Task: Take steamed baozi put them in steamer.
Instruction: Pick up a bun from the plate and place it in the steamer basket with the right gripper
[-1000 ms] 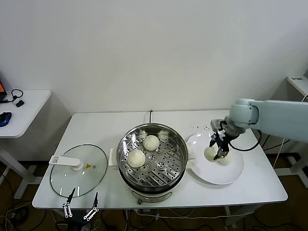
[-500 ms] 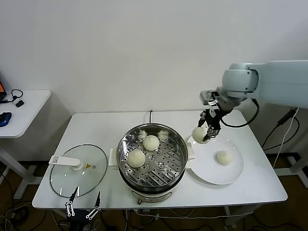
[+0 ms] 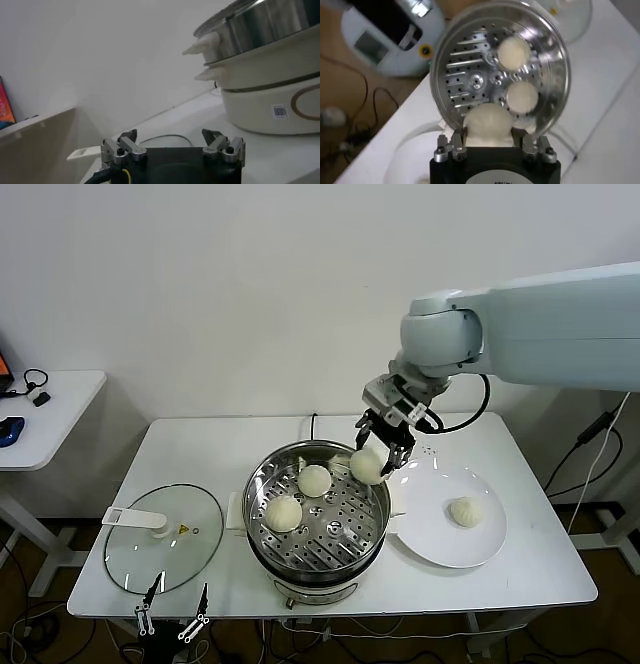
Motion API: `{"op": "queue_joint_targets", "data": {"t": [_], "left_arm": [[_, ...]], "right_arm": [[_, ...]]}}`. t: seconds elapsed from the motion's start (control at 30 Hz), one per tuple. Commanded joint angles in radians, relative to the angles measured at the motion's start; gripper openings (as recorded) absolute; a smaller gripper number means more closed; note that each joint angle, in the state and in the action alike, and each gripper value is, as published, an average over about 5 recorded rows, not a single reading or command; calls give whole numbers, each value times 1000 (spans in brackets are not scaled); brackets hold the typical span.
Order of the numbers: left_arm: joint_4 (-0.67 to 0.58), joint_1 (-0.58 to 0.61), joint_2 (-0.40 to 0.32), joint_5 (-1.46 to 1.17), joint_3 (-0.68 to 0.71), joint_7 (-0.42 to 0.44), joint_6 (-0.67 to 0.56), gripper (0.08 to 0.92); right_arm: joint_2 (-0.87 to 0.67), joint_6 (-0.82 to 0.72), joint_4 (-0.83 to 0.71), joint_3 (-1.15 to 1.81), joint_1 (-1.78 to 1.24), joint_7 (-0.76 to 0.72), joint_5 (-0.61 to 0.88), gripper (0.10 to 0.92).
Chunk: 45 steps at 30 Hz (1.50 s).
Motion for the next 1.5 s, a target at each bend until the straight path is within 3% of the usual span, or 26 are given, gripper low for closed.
{"op": "queue_joint_targets", "data": {"t": [0.03,0.4,0.8,1.33,1.5], "left_arm": [[2,-1,-49,3,3,-1,1,823],[8,-4,-49,4,2,-5,3,823],[15,-8,-49,3,-3,-6,3,823],[20,-13,-49,0,-5,-6,1,823],[18,-12,-49,0,-8,-6,1,823]], "right_arm": [[68,266,117,59,-50,128,-329,613],[132,282,62,75,-219,195,-473,611],[240,264,6,99,-342,208,-484,611],[252,278,-19,83,-361,197,-492,611],[247,315,-39,81,-323,196,-479,680]]}}
